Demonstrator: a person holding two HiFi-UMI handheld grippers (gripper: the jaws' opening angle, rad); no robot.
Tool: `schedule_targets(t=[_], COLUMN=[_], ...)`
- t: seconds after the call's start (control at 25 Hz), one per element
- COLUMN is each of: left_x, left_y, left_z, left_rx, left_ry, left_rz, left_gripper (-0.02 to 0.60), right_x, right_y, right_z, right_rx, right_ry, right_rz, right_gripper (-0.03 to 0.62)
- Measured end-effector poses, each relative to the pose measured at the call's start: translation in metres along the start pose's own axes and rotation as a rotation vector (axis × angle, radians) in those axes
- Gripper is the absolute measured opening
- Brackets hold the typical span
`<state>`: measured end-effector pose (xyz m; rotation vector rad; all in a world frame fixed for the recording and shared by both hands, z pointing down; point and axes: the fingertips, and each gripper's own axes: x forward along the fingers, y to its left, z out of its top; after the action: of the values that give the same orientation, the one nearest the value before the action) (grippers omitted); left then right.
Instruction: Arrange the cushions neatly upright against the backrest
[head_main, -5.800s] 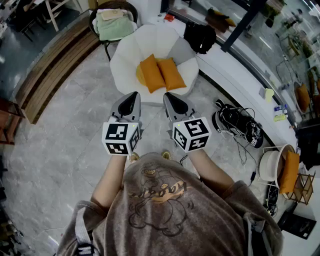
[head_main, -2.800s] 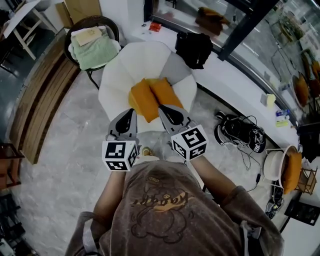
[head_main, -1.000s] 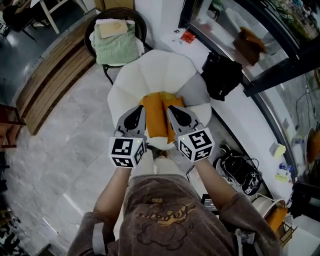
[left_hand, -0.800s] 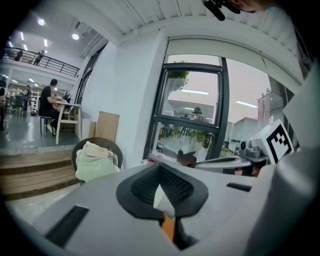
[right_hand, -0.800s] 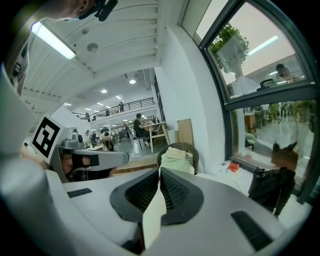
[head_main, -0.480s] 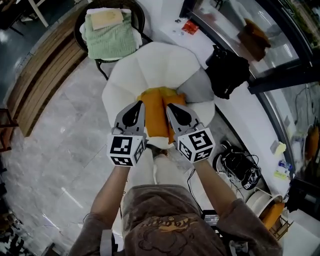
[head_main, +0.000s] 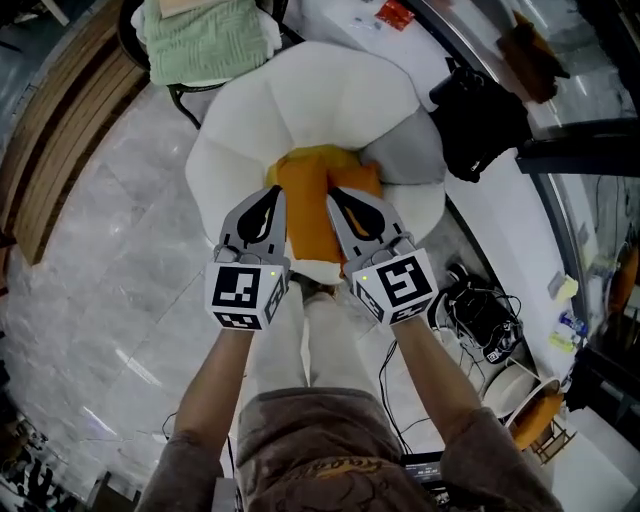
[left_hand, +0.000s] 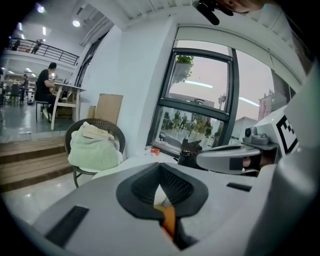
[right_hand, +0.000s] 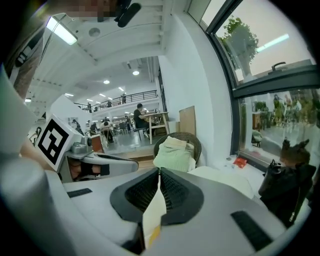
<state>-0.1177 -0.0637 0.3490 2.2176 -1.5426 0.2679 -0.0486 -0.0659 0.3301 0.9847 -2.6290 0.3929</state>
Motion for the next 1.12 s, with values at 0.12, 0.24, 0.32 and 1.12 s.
schedule_targets(t=[0.12,0.24,0.32,1.12], left_x=[0.016,0.03,0.038,0.098], left_y=[0.012,0.02,0.027,0.07], left_z=[-0.021,-0.04,-0.054,-0.212], left_rx=[-0.009,-0.012,-0.015,-0.118], left_ry=[0.018,0.033,0.042,0.247], left_rz=[-0.002,-0.007,-0.008,-0.04], left_gripper=[0.005,0.005,0.005,0.046], right_x=[0.016,0.03,0.038,0.111], right_y=[-0.005,-0.012,-0.017,-0.048], right_z=[-0.023,-0.048,-0.064,-0.215], right_rx=[0.02,0.018,0.029,0.125], right_ry=[0.015,0.039,0.052,0.258], right_rz=[0.003,-0.002,-0.012,-0.075], right_gripper=[0.025,0.025,0.025,0.067])
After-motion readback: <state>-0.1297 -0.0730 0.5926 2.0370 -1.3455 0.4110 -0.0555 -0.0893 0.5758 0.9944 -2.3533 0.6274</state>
